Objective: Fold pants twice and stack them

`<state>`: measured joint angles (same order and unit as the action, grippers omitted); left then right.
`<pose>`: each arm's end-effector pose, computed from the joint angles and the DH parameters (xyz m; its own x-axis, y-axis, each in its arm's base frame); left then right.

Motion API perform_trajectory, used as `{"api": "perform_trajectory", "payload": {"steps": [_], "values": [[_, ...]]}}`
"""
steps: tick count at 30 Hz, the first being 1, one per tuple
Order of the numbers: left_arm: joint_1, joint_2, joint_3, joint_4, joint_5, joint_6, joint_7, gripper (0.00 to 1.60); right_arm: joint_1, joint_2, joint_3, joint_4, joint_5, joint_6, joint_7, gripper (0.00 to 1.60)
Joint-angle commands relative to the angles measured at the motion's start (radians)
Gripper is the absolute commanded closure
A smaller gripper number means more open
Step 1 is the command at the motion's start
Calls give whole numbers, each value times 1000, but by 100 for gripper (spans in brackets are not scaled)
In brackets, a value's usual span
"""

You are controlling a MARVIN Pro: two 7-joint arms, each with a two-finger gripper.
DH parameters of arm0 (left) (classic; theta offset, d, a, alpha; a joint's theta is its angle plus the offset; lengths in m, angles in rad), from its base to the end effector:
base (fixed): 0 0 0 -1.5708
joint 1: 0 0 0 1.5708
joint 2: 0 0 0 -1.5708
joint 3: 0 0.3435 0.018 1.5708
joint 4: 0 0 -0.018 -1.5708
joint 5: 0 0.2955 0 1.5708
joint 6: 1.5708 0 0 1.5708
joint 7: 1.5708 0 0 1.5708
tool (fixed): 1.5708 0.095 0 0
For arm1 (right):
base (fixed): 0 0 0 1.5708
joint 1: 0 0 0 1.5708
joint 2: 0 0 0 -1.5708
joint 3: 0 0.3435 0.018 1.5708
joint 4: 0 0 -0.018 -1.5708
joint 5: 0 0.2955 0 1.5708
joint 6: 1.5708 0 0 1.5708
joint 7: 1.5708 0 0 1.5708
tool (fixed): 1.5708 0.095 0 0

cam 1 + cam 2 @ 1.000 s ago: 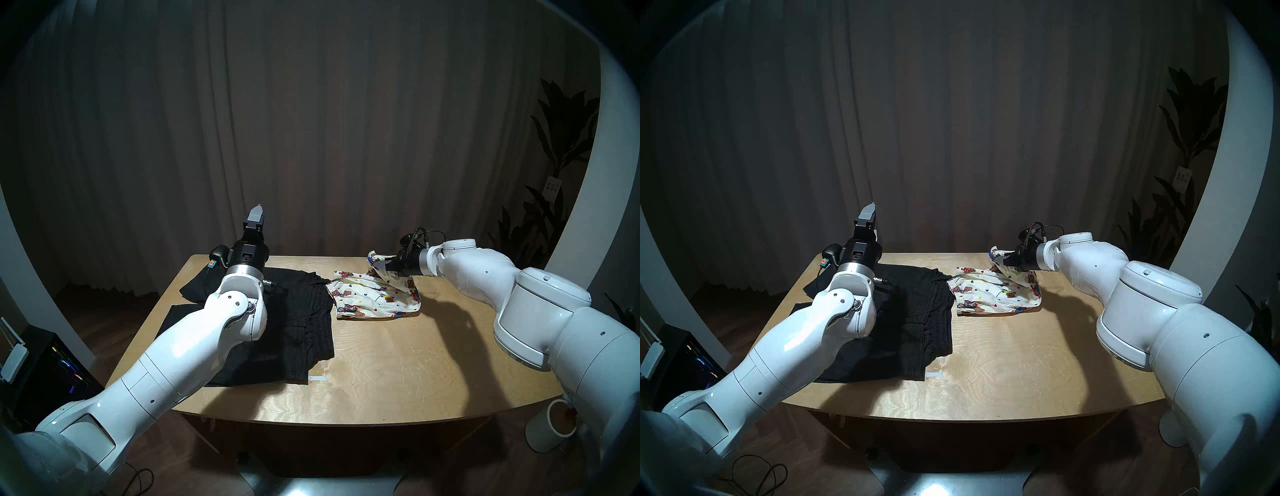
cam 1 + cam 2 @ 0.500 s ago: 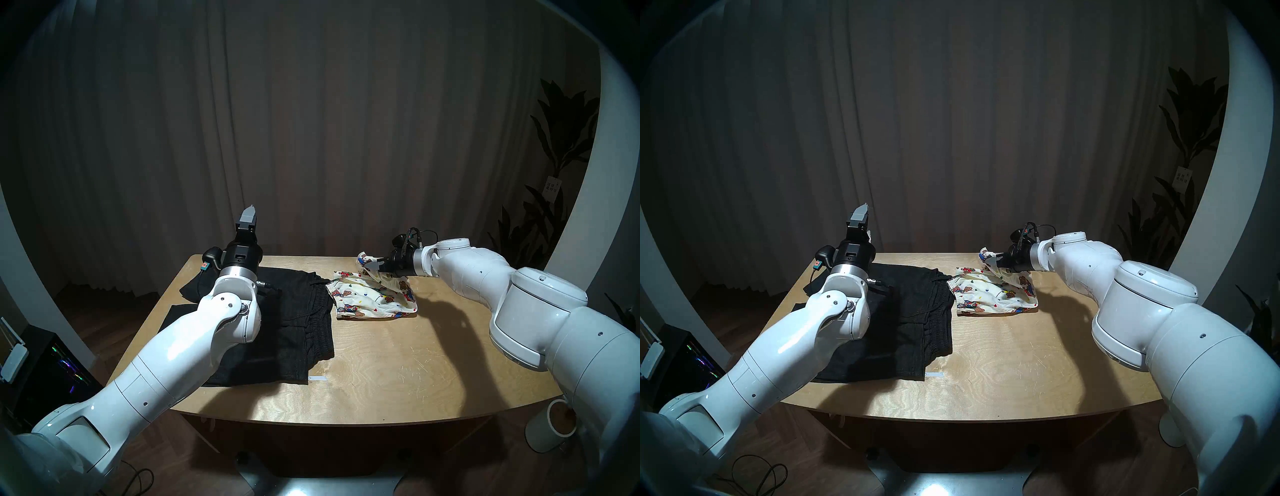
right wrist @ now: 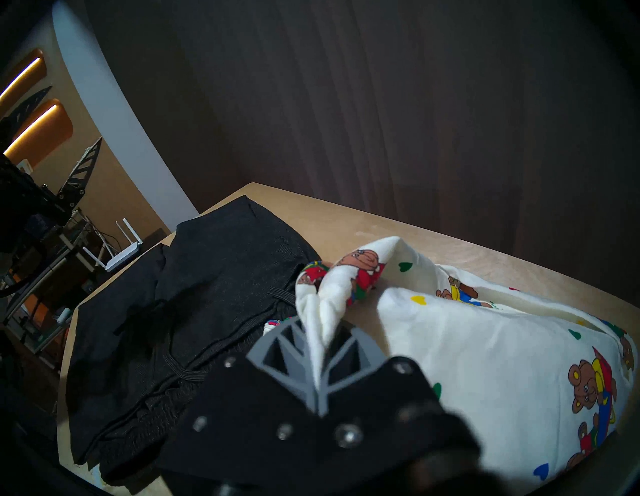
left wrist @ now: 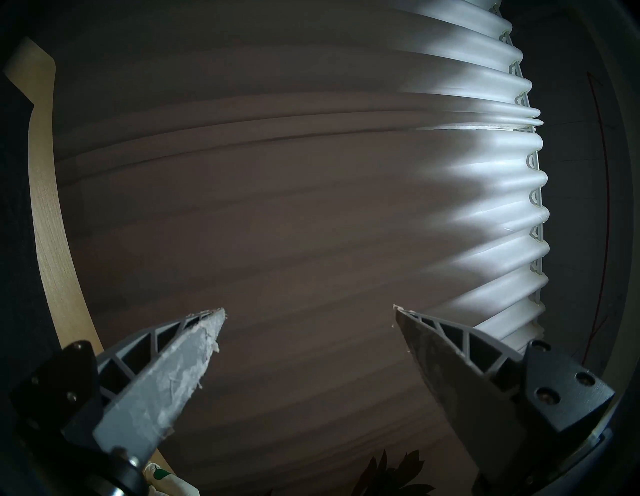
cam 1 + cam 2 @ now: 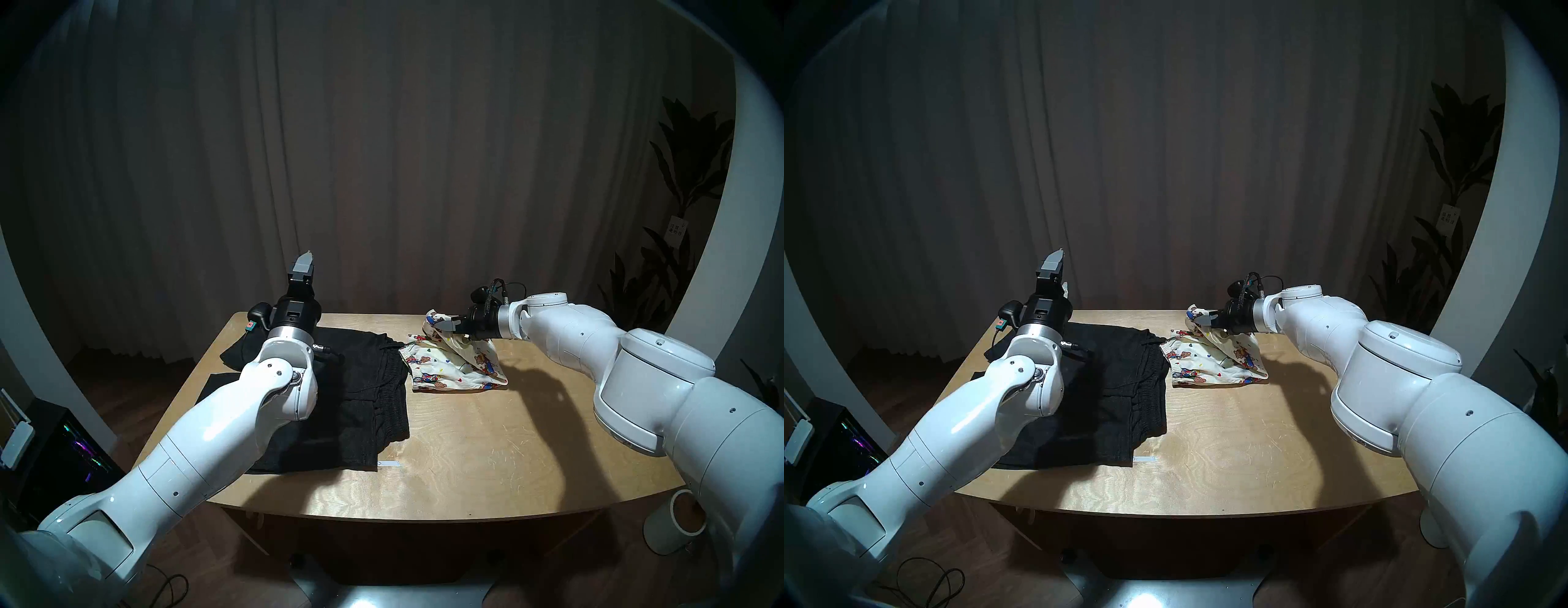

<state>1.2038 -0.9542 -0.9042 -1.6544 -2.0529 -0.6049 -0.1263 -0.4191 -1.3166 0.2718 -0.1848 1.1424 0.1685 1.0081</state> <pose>0.4610 0.0353 -0.2484 -0.0340 0.9843 0.1730 -0.2540 -0.1759 0.9511 0.6256 -0.0355 -0.2832 0.5187 0.1485 0.8420 0.7175 -0.6112 -0.3342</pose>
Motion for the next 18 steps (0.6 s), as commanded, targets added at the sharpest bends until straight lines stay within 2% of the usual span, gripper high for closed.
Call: {"api": "perform_trajectory", "payload": {"steps": [1,12,18], "values": [[0,-1,-15,-20,5,-15,-26,0,-3,3,-14,-17,-15,-34,34,160],[2,-11,-8,-29,11,-33,-27,0,-19,30,-10,-80,-16,-48,61,160],[5,-7,-10,-38,11,-41,-24,0,-30,55,-35,-133,-44,-62,53,160]]}}
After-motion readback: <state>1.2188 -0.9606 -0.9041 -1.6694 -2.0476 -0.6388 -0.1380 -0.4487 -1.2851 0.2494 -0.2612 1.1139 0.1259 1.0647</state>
